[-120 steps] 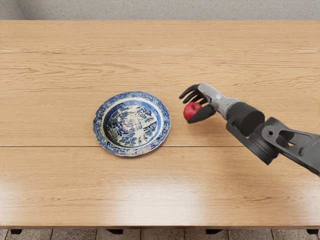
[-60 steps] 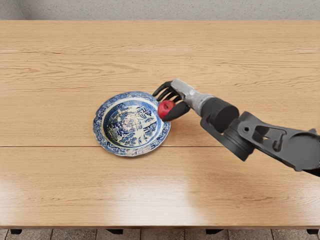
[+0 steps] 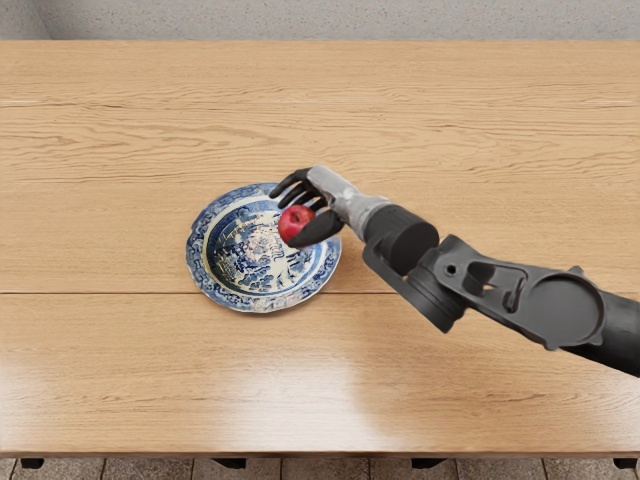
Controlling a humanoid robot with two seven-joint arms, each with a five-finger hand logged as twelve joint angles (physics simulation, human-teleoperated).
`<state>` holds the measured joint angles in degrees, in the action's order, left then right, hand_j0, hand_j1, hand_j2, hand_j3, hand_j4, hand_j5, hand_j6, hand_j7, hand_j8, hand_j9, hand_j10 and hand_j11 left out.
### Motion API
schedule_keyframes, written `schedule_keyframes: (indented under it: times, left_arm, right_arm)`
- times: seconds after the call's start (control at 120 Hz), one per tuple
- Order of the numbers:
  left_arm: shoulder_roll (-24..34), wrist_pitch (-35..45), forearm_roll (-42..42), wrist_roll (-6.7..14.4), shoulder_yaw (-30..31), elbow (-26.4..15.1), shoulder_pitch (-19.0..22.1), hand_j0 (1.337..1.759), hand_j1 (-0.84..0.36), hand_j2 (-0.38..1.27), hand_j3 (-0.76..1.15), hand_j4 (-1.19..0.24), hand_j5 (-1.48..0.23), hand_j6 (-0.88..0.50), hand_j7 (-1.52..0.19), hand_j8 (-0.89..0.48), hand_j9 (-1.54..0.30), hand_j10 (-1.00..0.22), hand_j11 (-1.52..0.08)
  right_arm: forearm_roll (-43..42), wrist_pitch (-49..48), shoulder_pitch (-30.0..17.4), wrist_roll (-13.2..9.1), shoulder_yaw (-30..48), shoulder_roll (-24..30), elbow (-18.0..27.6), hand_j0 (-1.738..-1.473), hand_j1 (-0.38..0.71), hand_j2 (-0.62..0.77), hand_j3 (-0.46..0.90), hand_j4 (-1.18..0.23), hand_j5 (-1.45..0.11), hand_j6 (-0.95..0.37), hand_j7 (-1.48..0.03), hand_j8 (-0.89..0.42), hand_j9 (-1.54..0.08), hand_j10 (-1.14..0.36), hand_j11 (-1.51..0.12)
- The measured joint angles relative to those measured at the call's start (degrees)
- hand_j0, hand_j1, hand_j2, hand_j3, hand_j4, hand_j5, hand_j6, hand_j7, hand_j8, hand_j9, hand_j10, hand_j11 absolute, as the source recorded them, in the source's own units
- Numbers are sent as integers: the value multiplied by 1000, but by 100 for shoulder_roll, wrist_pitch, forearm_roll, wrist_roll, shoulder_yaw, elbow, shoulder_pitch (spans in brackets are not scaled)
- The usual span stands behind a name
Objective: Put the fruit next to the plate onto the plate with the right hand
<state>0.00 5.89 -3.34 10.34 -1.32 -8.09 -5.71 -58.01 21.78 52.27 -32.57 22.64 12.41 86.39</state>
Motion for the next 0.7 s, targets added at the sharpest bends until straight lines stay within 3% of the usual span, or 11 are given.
schedule_keyframes:
  times: [0.25, 0.458, 0.7]
  left_arm:
    - [0, 0, 0, 0, 0, 0, 0, 1658, 343, 1, 0, -6, -7, -6, -7, -6, -7, -6, -7]
    - [0, 0, 0, 2, 0, 0, 0, 1658, 343, 1, 0, -6, -7, -6, -7, -6, -7, -6, -7]
    - [0, -4, 0, 2, 7, -16, 0, 1658, 343, 1, 0, -6, -7, -6, -7, -6, -7, -6, -7]
  right_arm:
    - [34, 36, -23, 63, -33, -245, -276, -1658, 201, 42, 0, -489, -649, -493, -643, -405, -646, -425, -645]
    - [70, 63, -12, -36, 27, -169, -290, -1658, -99, 7, 0, -220, -291, -222, -288, -190, -289, -197, -289]
    - [971, -2337, 39, -222, 1122, 671, -251, -1658, -273, 3, 0, -68, -89, -69, -88, -59, -89, -61, -88]
